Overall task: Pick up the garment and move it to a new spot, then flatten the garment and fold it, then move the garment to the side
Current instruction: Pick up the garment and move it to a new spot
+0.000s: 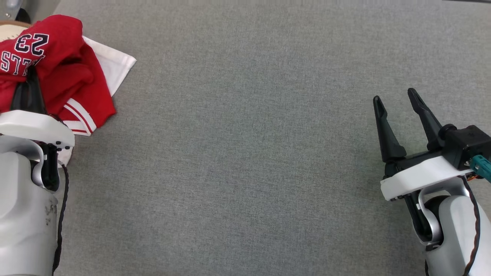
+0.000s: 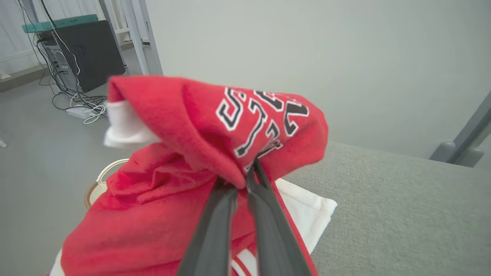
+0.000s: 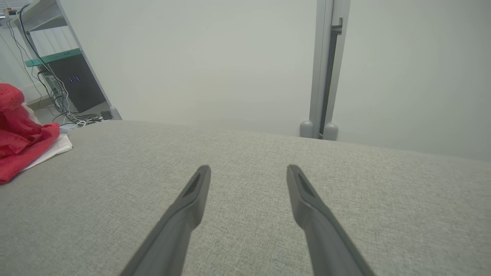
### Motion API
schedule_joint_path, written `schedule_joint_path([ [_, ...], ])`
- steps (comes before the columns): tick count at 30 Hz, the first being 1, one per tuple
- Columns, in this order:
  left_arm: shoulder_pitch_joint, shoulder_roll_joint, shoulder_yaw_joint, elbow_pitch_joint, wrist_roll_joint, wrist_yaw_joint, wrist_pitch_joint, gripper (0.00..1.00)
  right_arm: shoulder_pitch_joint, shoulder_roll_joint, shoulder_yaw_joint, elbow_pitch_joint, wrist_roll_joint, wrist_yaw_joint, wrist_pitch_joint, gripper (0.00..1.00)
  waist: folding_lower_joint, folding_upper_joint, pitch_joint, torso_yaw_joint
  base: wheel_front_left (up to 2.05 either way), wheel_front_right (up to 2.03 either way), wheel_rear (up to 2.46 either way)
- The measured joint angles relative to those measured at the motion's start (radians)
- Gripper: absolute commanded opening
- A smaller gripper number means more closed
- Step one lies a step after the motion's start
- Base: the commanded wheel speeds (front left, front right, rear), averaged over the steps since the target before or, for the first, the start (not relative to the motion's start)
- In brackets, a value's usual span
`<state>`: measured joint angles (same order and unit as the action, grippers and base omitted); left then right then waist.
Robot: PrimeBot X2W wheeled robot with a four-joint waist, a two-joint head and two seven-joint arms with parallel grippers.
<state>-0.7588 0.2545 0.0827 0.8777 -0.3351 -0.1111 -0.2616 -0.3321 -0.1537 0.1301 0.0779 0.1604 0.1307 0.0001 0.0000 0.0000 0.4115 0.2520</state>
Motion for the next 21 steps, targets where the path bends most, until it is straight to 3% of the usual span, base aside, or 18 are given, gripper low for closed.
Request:
schedule_joint_path([
  [9,0.223,-0.035,0.021,-0.326,0.091,0.016,0.0,0.0,0.079,0.018,-0.016,0.03,0.007,0.0,-0.009,1.0,0.0,0.0,-0.127,0.005,0.0,0.0,0.0],
  [15,0.432,-0.067,0.025,-0.525,0.116,0.053,0.001,0.0,0.122,0.036,-0.002,0.044,0.016,0.0,-0.011,1.0,0.0,0.0,-0.218,-0.007,0.0,0.0,0.0],
  [21,0.596,-0.081,0.012,-0.777,0.124,0.086,0.101,0.0,0.156,0.045,0.005,0.043,0.023,0.0,-0.012,1.0,0.0,0.0,-0.279,-0.037,0.0,0.0,0.0],
])
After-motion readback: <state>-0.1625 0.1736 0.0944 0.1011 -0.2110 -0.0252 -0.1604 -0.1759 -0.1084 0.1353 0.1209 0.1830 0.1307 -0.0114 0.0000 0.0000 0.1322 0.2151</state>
